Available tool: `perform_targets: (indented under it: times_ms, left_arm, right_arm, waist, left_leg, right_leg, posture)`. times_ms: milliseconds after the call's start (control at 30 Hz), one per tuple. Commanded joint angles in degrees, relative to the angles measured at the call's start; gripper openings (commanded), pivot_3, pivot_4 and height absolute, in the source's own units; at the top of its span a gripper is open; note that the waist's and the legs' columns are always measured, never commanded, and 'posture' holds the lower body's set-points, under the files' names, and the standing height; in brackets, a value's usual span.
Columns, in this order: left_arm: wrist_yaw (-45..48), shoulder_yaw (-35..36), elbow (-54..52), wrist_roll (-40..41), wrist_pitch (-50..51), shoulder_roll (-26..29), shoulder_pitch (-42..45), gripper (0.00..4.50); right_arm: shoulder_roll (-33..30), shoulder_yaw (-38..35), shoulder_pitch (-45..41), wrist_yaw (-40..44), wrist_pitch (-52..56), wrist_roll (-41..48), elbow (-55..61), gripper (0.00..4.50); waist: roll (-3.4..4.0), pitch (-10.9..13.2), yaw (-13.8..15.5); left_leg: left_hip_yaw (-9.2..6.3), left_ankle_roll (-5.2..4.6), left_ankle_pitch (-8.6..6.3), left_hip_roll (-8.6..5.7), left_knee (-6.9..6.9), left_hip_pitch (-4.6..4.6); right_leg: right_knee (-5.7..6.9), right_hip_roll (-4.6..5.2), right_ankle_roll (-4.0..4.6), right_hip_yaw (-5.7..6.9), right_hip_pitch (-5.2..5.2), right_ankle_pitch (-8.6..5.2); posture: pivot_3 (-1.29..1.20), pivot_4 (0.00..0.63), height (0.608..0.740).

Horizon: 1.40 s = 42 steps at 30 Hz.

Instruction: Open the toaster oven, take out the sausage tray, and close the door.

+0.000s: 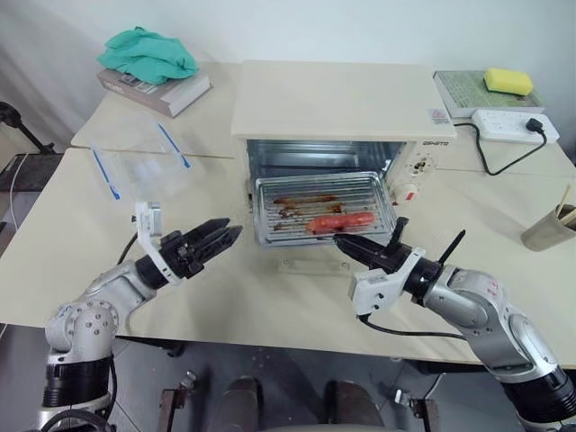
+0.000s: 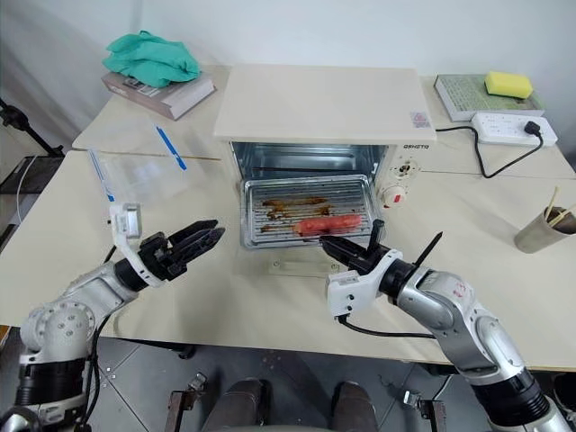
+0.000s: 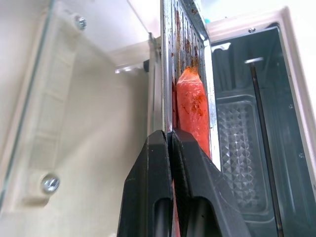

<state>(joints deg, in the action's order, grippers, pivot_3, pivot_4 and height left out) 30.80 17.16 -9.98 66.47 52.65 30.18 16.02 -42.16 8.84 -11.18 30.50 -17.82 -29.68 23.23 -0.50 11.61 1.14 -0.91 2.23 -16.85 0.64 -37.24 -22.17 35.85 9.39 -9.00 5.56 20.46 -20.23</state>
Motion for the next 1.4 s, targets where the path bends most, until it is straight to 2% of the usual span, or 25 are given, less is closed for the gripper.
perform_targets:
  times_ms: [33, 267, 367, 467, 700, 900, 1000, 1200, 1300, 1400]
  left_arm:
    - [-7.0, 2.0, 1.8, 12.4, 8.2, 0.1, 2.9, 3.59]
    - [-26.3, -1.0, 10.0, 31.9, 15.3, -0.9, 6.4, 3.59]
    - [-32.3, -4.1, 10.3, 38.5, 15.9, -0.3, 5.6, 3.07]
    - [-36.3, -5.7, 9.8, 45.1, 14.4, 0.5, 4.4, 2.20]
    - [-38.1, -4.1, 8.3, 46.5, 13.9, -2.2, 2.4, 0.12]
    - [-39.5, -1.3, 8.0, 46.5, 14.6, -5.1, 0.6, 0.05]
    - [-40.4, 0.5, 8.0, 46.5, 15.0, -6.9, 0.0, 0.00]
    - [-43.2, 6.3, 7.4, 46.5, 14.5, -10.5, -2.2, 0.00]
    - [-44.5, 9.8, 6.5, 46.5, 14.2, -12.6, -3.5, 0.00]
    - [-43.5, 12.2, 4.5, 46.5, 14.9, -12.5, -6.5, 0.00]
  right_arm:
    - [-1.1, -1.0, -0.4, 0.8, -3.0, 2.5, 1.4, 0.03]
    - [-2.4, -0.3, -0.5, 3.4, -8.2, 6.2, 1.2, 0.03]
    - [-2.7, 0.0, -0.6, 4.9, -9.4, 7.9, 1.0, 0.00]
    - [-2.9, -0.1, -1.0, 5.8, -10.4, 8.7, 0.4, 0.00]
    - [-2.5, -0.2, -2.1, 6.7, -11.3, 9.4, -0.8, 0.00]
    - [-2.6, -1.2, -1.6, 9.9, -8.7, 15.7, -0.8, 0.00]
    - [-2.1, -2.0, -2.0, 11.1, -6.5, 19.2, -0.3, 0.76]
    - [-3.4, -3.8, -2.3, 13.3, -8.5, 26.6, -1.4, 2.68]
    - [-4.7, -4.7, -1.0, 15.8, -8.4, 31.0, -2.5, 2.68]
    - [-6.1, -6.2, 0.0, 18.9, -9.4, 36.4, -5.0, 2.68]
  waist:
    - [0.00, 0.0, -0.1]
    - [-0.01, 0.0, -0.5]
    - [-0.01, 0.0, -0.5]
    - [-0.01, 0.0, -0.5]
    - [-0.01, 0.0, -0.7]
    - [-0.03, 0.0, -0.7]
    - [-0.03, 0.0, -0.6]
    - [-0.04, 0.0, -0.6]
    - [-0.05, 0.0, -0.4]
    - [-0.07, 0.0, -0.3]
  left_leg:
    - [0.00, 0.00, 0.00, 0.00, 0.01, 0.01]
    - [-0.03, 0.02, 0.01, 0.00, 0.01, 0.02]
    - [-0.03, 0.02, 0.01, 0.00, 0.01, 0.03]
    - [-0.03, 0.02, 0.01, 0.00, -0.01, 0.03]
    - [-0.01, 0.02, 0.01, -0.02, -0.05, 0.04]
    - [0.00, 0.02, 0.01, -0.02, -0.08, 0.04]
    - [0.01, 0.02, 0.01, -0.03, -0.11, 0.04]
    - [0.01, 0.02, 0.01, -0.02, -0.10, 0.05]
    - [0.02, 0.01, 0.01, -0.03, -0.13, 0.05]
    - [0.02, 0.01, 0.01, -0.02, -0.12, 0.05]
  right_leg:
    - [0.01, 0.00, 0.00, 0.00, 0.00, 0.00]
    - [0.04, 0.00, 0.00, -0.01, 0.00, 0.00]
    - [0.05, 0.00, 0.00, -0.02, 0.00, 0.00]
    - [0.04, 0.00, 0.01, -0.04, 0.00, 0.00]
    - [0.05, 0.00, 0.01, -0.07, -0.01, 0.01]
    - [0.04, 0.00, 0.01, -0.09, -0.02, 0.01]
    - [0.04, 0.00, 0.01, -0.09, -0.05, 0.01]
    - [0.04, 0.00, 0.01, -0.09, -0.06, 0.01]
    - [0.02, 0.00, 0.01, -0.09, -0.07, 0.01]
    - [0.02, 0.00, 0.02, -0.09, -0.08, 0.01]
  posture:
    - [0.00, 0.150, 0.740]
    - [0.00, 0.150, 0.740]
    - [0.00, 0.150, 0.740]
    - [0.00, 0.150, 0.740]
    - [0.00, 0.150, 0.740]
    - [0.00, 0.150, 0.740]
    - [0.00, 0.150, 0.740]
    - [0.00, 0.150, 0.740]
    - [0.00, 0.150, 0.740]
    - [0.00, 0.150, 0.740]
